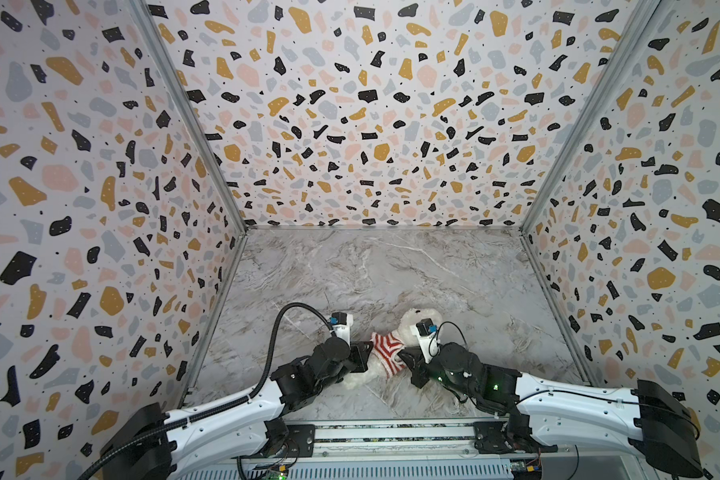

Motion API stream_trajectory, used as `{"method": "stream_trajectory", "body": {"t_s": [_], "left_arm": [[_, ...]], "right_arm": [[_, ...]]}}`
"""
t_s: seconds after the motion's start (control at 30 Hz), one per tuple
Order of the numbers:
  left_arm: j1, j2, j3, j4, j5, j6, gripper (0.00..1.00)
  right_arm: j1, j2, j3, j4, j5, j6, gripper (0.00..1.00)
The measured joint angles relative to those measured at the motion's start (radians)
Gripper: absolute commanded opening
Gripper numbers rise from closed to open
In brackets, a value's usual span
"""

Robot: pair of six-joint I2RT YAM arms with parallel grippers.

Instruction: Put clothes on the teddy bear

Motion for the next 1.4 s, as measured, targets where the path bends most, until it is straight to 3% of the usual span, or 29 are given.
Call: {"method": "stream_trajectory", "body": {"t_s": [0.17, 0.23, 0.43, 0.7, 0.9, 1.27, 1.4], "left_arm": [[0.017, 0.0, -0.007, -0.036, -0.011, 0.015, 0.02], [0.023, 0.0, -0.009, -0.046, -0.014, 0.021, 0.03], [0.029, -0.035, -0.004, -0.085, 0.014, 0.071, 0.42], [0.029, -0.185, 0.058, -0.144, 0.099, 0.089, 0.5], [0.013, -0.195, 0.112, -0.17, 0.135, 0.078, 0.46], [-0.063, -0.075, 0.119, -0.158, 0.124, 0.021, 0.44], [-0.08, -0.061, 0.119, -0.156, 0.102, 0.006, 0.26]], "right_arm": [[0.004, -0.024, -0.003, 0.015, 0.002, -0.014, 0.0], [0.008, -0.032, -0.005, 0.023, 0.002, -0.021, 0.0], [0.014, -0.037, -0.007, 0.024, 0.019, -0.028, 0.0], [0.014, -0.048, -0.017, 0.028, 0.07, -0.025, 0.0], [0.014, -0.004, -0.018, 0.08, 0.105, -0.024, 0.0], [0.014, 0.114, 0.0, 0.159, 0.13, -0.024, 0.0], [0.014, 0.143, 0.014, 0.18, 0.13, -0.024, 0.0]]}}
